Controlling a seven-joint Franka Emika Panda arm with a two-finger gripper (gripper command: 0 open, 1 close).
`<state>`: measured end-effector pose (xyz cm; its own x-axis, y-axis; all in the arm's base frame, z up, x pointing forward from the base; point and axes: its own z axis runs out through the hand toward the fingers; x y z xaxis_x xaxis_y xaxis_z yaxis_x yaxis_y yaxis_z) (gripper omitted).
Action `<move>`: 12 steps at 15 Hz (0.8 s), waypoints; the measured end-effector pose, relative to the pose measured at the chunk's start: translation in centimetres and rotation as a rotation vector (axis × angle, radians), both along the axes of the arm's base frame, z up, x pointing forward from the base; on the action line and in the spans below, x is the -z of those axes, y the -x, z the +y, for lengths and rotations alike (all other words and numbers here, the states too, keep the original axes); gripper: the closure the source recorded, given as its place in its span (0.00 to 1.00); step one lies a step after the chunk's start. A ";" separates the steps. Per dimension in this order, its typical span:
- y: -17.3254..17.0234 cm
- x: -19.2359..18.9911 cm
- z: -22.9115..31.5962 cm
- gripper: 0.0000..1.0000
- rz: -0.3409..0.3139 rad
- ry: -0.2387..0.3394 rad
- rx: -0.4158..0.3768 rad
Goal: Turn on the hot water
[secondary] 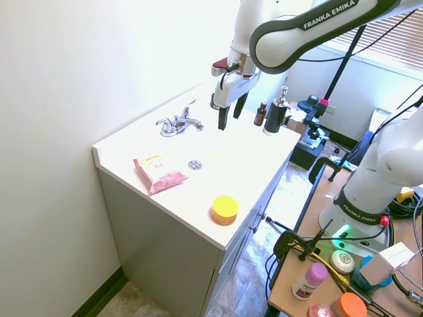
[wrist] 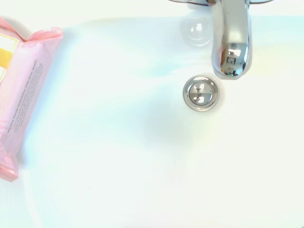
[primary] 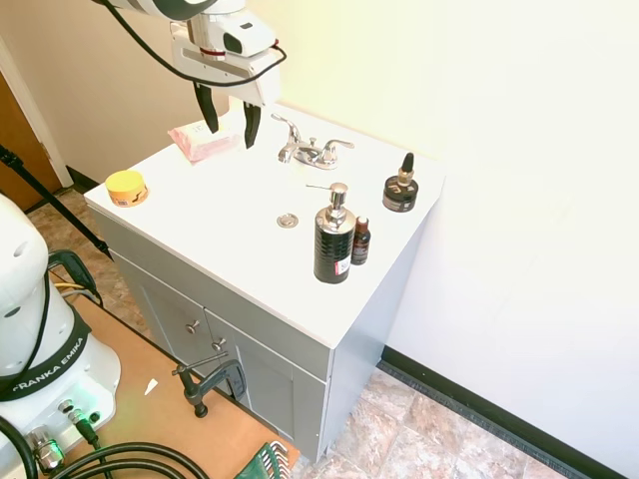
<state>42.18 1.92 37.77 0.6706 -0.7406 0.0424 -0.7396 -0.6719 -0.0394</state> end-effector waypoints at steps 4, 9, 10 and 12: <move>-1.7 -0.4 0.8 0.00 -0.024 0.026 0.027; -9.3 -0.4 6.1 0.00 -0.202 0.110 0.140; -10.4 -0.2 6.4 0.00 -0.242 0.140 0.152; -12.3 0.6 6.9 0.00 -0.300 0.194 0.178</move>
